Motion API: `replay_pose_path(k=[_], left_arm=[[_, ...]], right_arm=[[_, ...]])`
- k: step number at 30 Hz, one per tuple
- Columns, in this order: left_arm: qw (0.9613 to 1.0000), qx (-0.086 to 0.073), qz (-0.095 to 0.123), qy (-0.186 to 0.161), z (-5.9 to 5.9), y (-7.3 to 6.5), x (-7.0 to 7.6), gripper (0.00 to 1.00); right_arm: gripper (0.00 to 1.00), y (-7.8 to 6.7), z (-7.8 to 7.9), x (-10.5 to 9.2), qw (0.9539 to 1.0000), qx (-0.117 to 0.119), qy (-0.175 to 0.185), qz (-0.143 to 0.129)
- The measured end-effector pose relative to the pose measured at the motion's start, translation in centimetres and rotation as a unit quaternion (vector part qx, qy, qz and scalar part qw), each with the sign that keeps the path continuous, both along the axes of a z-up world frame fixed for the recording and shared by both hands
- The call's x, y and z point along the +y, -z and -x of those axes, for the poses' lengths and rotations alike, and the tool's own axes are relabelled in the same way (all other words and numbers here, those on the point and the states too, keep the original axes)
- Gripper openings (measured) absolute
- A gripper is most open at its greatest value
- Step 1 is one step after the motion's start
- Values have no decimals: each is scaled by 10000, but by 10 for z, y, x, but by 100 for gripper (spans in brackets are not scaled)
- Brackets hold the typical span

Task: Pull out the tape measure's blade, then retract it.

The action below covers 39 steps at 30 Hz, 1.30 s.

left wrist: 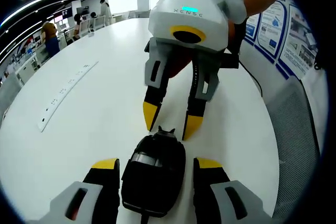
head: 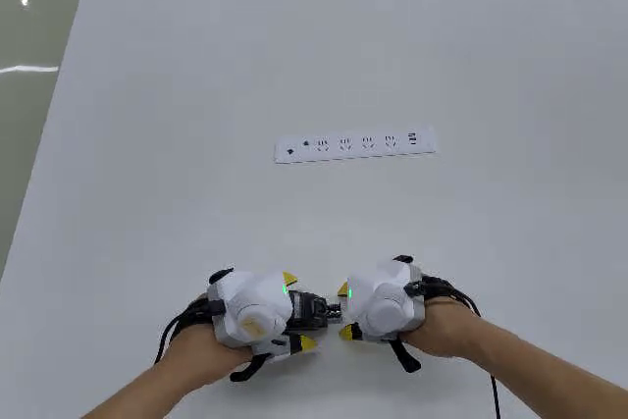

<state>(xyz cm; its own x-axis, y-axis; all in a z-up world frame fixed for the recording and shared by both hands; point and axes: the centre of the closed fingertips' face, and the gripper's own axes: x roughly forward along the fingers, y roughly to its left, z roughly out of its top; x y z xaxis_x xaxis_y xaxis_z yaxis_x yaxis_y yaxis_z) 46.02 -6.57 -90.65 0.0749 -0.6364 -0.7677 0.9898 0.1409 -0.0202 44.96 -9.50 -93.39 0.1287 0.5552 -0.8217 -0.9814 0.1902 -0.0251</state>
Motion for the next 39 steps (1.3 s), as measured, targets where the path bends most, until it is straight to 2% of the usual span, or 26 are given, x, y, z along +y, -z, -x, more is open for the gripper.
replay_pose_path(k=[2, 3, 5, 15, 27, 39], left_arm=[[10000, 3, -2, 2, 0, 0, 0, 51], [10000, -53, -61, 34, -3, 4, -1, 51], [10000, -26, -59, 39, -2, 5, -1, 49], [9999, -108, -108, 40, -7, 7, -1, 43], [9998, -145, -129, 63, -7, 8, -1, 43], [9992, -292, -177, 211, -7, 8, 0, 42]], right_arm=[[31, 0, 0, 0, 10000, 0, -4, 2], [30, 4, 0, 2, 9999, 22, -141, -1], [29, 3, 0, 4, 9999, 21, -157, -24], [25, 4, 0, 7, 9997, 90, -222, -108], [21, 5, -1, 9, 9994, 133, -273, -155], [16, 4, -3, 10, 9994, 150, -266, -180]])
